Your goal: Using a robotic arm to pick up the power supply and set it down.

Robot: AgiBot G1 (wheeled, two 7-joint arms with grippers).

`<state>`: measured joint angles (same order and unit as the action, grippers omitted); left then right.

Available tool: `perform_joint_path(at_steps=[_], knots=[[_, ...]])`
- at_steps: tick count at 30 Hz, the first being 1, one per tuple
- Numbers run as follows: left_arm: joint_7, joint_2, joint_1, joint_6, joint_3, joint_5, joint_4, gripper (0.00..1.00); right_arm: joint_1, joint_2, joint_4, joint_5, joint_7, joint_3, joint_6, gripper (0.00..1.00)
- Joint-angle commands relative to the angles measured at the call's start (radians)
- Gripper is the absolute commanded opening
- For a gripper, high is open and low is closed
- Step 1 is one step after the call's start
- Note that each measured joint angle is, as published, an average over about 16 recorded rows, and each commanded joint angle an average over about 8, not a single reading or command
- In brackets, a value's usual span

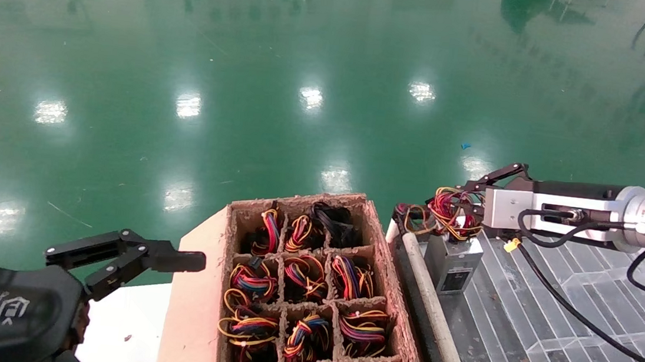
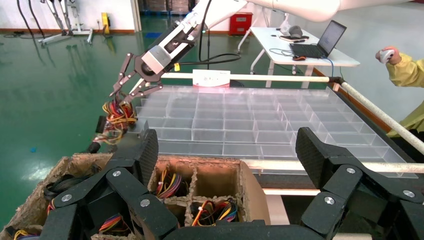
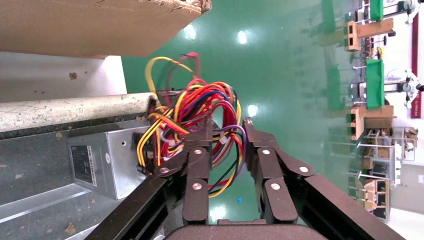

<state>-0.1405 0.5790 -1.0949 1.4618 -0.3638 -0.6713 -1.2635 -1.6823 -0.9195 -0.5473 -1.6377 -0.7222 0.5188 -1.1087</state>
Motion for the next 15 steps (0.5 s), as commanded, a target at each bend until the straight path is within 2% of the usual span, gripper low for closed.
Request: perform_joint_path(at_steps=[1,15], knots=[[0.0,0.0,0.0,0.0,0.0,0.0,0.0,1.0,0.0,0.001,-0.003,-0.001,0.001,0.001,-0.001,1.0],[0.0,0.0,0.0,0.0,0.0,0.0,0.0,1.0,-0.042,0.008,-0.002,-0.001,0.054,0.001,-0.039,1.0]])
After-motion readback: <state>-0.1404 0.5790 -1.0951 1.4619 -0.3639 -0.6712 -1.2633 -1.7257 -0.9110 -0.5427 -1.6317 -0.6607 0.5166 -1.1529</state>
